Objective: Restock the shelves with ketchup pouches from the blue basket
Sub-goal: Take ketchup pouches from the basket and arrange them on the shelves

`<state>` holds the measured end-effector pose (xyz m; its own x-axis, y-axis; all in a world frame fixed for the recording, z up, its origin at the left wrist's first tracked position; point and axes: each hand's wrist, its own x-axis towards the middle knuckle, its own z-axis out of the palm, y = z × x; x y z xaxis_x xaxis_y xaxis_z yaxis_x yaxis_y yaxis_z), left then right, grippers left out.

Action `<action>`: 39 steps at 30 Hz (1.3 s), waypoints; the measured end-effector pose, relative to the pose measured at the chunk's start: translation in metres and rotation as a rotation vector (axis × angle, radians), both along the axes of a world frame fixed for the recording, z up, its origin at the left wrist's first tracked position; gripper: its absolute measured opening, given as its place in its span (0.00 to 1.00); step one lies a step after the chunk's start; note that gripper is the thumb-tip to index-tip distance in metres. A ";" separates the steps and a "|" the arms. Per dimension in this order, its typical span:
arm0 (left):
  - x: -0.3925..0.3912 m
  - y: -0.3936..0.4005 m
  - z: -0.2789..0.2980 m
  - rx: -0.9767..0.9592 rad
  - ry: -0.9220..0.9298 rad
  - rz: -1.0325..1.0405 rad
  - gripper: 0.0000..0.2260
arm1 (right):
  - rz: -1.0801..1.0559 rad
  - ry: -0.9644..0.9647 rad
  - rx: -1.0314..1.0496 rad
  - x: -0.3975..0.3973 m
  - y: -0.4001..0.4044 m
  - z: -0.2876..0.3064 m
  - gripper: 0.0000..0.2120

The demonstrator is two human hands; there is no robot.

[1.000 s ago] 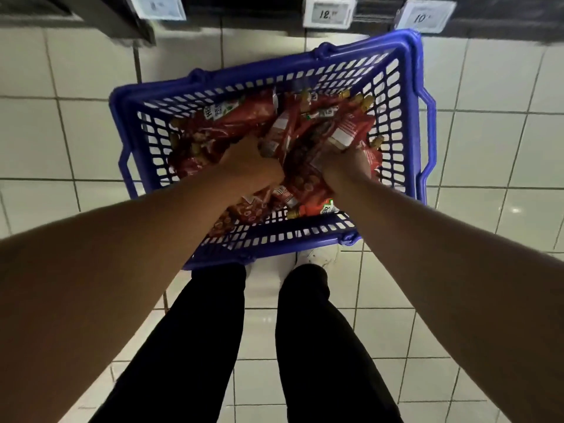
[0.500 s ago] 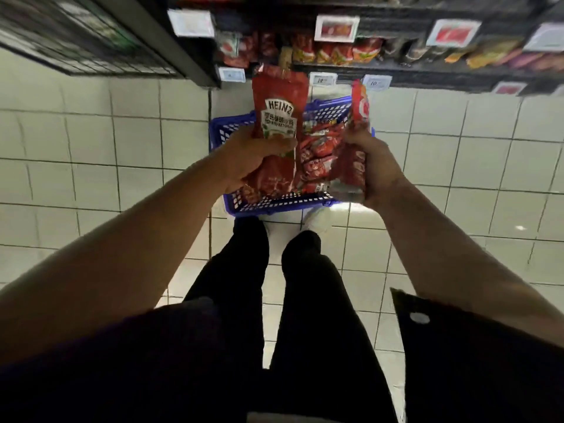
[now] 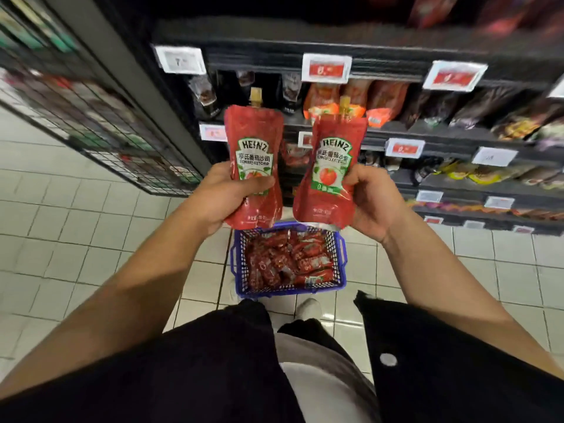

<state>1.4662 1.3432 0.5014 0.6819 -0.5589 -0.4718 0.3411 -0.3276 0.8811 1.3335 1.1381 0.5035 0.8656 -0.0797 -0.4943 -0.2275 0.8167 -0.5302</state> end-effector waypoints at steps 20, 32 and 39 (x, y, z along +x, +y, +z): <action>0.119 0.003 0.172 -0.322 -0.478 0.049 0.17 | -0.267 -0.210 -0.942 0.106 0.039 0.194 0.16; 0.233 -0.049 0.253 -0.305 -0.734 -0.058 0.19 | -0.482 -0.189 -0.973 0.184 0.044 0.244 0.05; 0.274 -0.105 0.278 -0.161 -0.732 -0.080 0.19 | -0.399 -0.147 -0.862 0.193 0.016 0.254 0.15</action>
